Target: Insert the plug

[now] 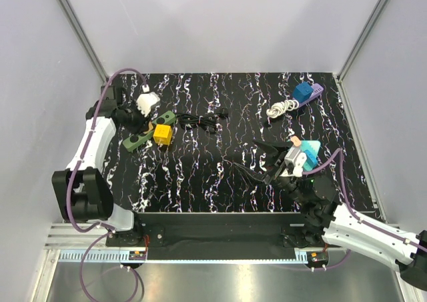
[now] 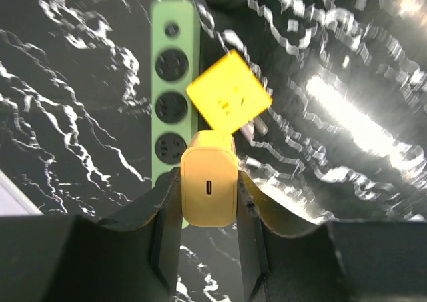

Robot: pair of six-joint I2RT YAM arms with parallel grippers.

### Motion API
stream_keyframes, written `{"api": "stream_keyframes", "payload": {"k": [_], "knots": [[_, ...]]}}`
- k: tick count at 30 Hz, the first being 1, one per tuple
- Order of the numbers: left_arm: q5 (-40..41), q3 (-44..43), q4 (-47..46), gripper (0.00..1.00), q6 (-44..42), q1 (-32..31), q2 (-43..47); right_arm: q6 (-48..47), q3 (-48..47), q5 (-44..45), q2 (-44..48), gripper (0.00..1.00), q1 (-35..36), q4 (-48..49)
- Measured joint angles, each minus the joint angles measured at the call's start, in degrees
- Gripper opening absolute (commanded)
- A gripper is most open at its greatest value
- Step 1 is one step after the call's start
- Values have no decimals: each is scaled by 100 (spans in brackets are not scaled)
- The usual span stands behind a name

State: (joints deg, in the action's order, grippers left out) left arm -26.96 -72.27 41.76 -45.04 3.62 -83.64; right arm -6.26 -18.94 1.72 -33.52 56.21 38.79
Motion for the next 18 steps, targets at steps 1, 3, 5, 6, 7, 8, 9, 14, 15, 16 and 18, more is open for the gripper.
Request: {"api": "stream_keyframes", "payload": {"k": [1, 3, 5, 6, 7, 8, 9, 14, 15, 16, 18], "knots": [[-26, 92, -7, 0, -173, 55, -42, 68, 0, 63, 0, 100, 0, 7], [-35, 166, -7, 0, -487, 140, -181, 166, 0, 122, 4, 100, 0, 33], [-52, 166, -72, 0, -695, 221, -337, 258, 0, 173, 15, 100, 0, 42], [-81, 166, -103, 0, -787, 280, -413, 304, 2, 186, 24, 100, -2, 44], [-111, 166, -125, 0, -866, 350, -479, 337, 2, 188, 28, 100, -2, 44], [-153, 166, -140, 0, -933, 448, -544, 367, 4, 190, 42, 100, -2, 44], [-201, 166, -151, 0, -994, 553, -597, 387, 11, 192, 50, 100, 0, 48], [-455, 219, -273, 0, -1224, 1213, -706, 452, 31, 214, 44, 100, 0, 63], [-487, 234, -293, 0, -1266, 1325, -726, 463, 33, 219, 42, 100, -2, 66], [-507, 245, -308, 0, -1316, 1399, -754, 466, 33, 219, 33, 100, 0, 68], [-551, 256, -334, 0, -1377, 1438, -848, 474, 33, 216, 4, 100, 0, 83]]}}
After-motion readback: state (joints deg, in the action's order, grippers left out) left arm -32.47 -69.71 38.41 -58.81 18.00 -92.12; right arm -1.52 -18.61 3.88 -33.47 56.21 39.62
